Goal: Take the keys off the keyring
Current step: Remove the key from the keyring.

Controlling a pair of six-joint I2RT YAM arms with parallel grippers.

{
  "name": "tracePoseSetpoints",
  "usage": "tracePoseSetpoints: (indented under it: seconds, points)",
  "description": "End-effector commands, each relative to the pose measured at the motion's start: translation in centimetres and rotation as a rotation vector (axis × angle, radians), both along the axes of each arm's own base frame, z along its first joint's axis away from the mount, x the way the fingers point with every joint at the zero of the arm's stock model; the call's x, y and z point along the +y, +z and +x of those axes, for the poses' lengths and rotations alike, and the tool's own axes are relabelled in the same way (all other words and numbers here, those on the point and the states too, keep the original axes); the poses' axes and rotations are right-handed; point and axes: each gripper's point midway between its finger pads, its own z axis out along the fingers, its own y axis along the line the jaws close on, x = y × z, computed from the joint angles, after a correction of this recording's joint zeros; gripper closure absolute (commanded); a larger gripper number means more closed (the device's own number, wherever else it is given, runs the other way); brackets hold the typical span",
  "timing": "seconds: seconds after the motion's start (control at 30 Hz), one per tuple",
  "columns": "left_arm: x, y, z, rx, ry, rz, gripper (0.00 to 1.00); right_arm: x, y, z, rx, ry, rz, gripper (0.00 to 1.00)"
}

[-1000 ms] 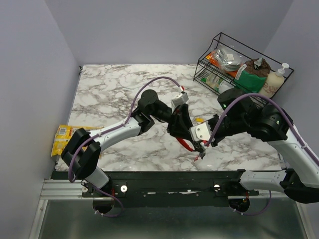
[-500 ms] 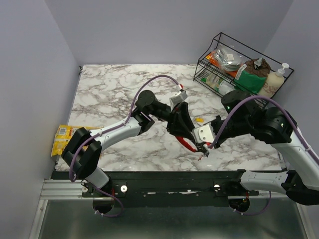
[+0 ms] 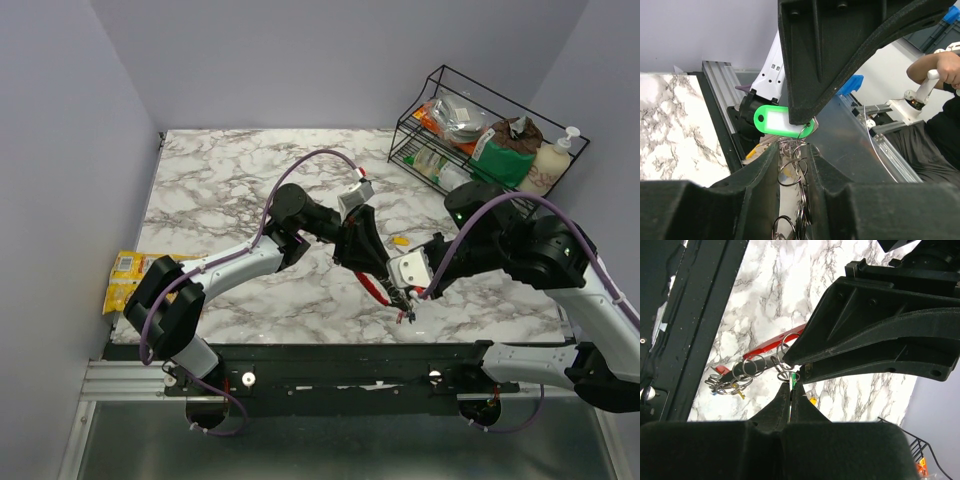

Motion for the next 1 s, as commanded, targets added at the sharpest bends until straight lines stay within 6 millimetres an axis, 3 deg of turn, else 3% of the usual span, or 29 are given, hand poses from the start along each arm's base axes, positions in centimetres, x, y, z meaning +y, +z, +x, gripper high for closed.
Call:
tracePoseSetpoints:
  seconds: [0.0,0.4,0.47,0.5,0.6,0.8,0.97]
  points:
    - [0.6,0.4,-0.6,-0.032,-0.027,-0.029,0.68,-0.1,0.8,0.2,-0.048,-0.005,0.03,0.99]
    - [1.0,0.6,-1.0,-0.029,-0.03,-0.035,0.81,-0.5,1.2,-0.3,-0.039,0.001,0.046,0.99]
    - [0.8,0.8,-0.8,-0.029,-0.022,-0.04,0.76,-0.4,1.2,-0.6,-0.03,0.014,0.049,0.99]
    - [0.7,0.7,-0.6,-0.018,-0.013,-0.032,0.62,-0.5,1.1,-0.7,-0.021,0.018,0.041,0.99]
    - [0.3,1.0,0.0,-0.013,0.012,-0.034,0.45,-0.3,0.8,-0.8,-0.008,0.028,0.034,0.99]
    - [0.5,1.7,0.9,-0.017,0.047,-0.048,0.42,-0.2,0.5,-1.1,0.01,0.043,0.026,0.99]
    - [1.5,3.0,0.5,-0.039,0.039,-0.074,0.41,-0.3,0.3,-1.3,0.017,0.05,0.023,0.99]
